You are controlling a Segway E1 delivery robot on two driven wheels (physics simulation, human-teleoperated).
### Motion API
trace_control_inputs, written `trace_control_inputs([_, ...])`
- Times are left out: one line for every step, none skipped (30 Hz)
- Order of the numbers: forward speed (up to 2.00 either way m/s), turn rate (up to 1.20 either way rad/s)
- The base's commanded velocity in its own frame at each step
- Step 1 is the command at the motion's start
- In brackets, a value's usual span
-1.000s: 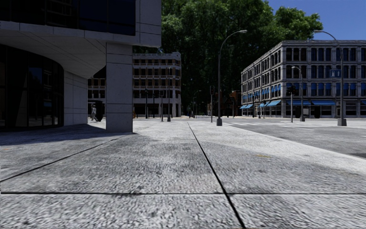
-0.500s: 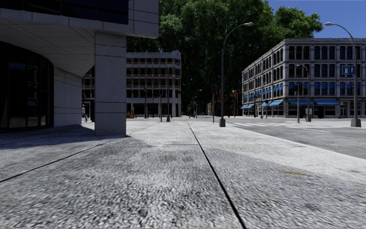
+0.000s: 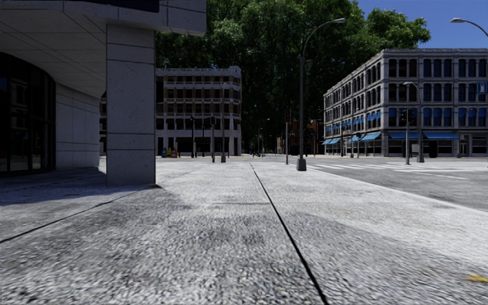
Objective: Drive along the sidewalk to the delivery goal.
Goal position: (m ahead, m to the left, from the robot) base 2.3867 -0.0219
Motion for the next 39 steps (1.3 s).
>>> trace_control_inputs([2.00,0.00])
trace_control_inputs([2.00,0.00])
trace_control_inputs([2.00,0.00])
trace_control_inputs([2.00,0.00])
trace_control_inputs([2.00,0.00])
trace_control_inputs([2.00,0.00])
trace_control_inputs([2.00,0.00])
trace_control_inputs([2.00,0.00])
trace_control_inputs([2.00,0.00])
trace_control_inputs([2.00,0.00])
trace_control_inputs([2.00,0.00])
trace_control_inputs([2.00,0.00])
trace_control_inputs([2.00,0.00])
trace_control_inputs([2.00,0.00])
trace_control_inputs([2.00,0.00])
trace_control_inputs([2.00,0.00])
trace_control_inputs([2.00,0.00])
trace_control_inputs([2.00,0.00])
trace_control_inputs([2.00,0.00])
trace_control_inputs([2.00,0.00])
trace_control_inputs([2.00,0.00])
trace_control_inputs([2.00,0.00])
trace_control_inputs([2.00,0.00])
trace_control_inputs([2.00,0.00])
trace_control_inputs([2.00,0.00])
trace_control_inputs([2.00,0.00])
trace_control_inputs([2.00,0.00])
trace_control_inputs([2.00,0.00])
trace_control_inputs([2.00,0.00])
trace_control_inputs([2.00,0.00])
trace_control_inputs([2.00,0.00])
trace_control_inputs([2.00,0.00])
trace_control_inputs([1.96,0.00])
trace_control_inputs([1.24,0.00])
trace_control_inputs([0.95,0.00])
trace_control_inputs([0.95,0.00])
trace_control_inputs([0.76,0.00])
trace_control_inputs([0.70,0.00])
trace_control_inputs([0.68,0.00])
